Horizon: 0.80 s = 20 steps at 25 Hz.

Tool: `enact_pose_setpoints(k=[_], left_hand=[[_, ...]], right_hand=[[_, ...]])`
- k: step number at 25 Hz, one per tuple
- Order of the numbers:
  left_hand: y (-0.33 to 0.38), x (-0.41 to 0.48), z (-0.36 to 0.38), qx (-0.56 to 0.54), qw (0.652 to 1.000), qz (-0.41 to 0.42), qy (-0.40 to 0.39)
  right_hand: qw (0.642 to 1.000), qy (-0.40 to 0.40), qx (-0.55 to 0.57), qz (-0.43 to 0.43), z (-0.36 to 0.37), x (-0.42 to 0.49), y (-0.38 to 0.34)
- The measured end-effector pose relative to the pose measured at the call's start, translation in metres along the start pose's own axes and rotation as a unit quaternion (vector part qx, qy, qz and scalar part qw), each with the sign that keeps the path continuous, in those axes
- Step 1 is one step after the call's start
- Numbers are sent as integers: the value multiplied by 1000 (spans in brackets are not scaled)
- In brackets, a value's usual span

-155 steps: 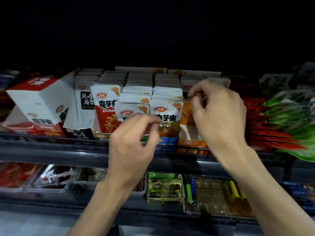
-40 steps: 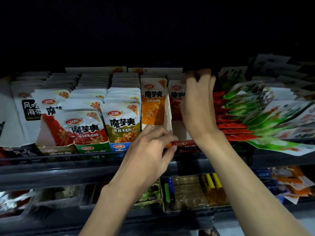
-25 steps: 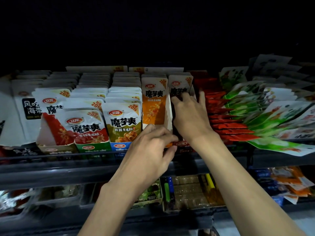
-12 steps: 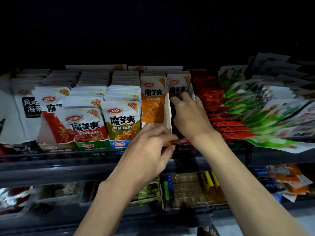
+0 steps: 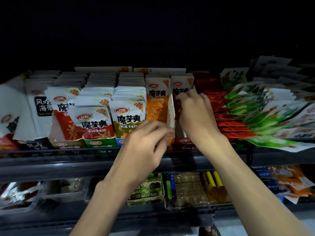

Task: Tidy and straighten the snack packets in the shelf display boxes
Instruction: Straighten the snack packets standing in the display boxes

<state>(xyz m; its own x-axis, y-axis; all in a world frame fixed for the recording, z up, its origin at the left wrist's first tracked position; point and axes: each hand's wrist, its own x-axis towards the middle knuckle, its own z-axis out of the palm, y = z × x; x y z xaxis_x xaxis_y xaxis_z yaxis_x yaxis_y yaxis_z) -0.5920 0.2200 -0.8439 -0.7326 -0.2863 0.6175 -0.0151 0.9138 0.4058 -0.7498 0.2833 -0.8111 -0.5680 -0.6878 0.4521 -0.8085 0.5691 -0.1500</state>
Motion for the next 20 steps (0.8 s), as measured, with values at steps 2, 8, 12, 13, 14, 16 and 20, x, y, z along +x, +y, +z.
enact_pose_setpoints(k=[2, 8, 12, 13, 14, 16, 20], left_hand=[[-1, -6, -18, 28, 995, 16, 95], [-30, -29, -85, 32, 910, -191, 366], [-75, -46, -114, 46, 868, -392, 301], [-81, -49, -116, 78, 876, -403, 253], [-83, -50, -116, 109, 885, -400, 210], [-85, -51, -117, 145, 897, -387, 157], [-89, -54, -125, 149, 901, -382, 139]], right_hand=[[996, 68, 58, -6, -17, -6, -13], [945, 108, 238, -198, -41, -34, -79], [931, 42, 255, -259, -27, -45, -132], [928, 36, 249, -274, -23, -43, -143], [929, 33, 242, -279, -21, -37, -152], [935, 40, 229, -269, -18, -20, -172], [954, 66, 54, -287, -7, 12, -213]])
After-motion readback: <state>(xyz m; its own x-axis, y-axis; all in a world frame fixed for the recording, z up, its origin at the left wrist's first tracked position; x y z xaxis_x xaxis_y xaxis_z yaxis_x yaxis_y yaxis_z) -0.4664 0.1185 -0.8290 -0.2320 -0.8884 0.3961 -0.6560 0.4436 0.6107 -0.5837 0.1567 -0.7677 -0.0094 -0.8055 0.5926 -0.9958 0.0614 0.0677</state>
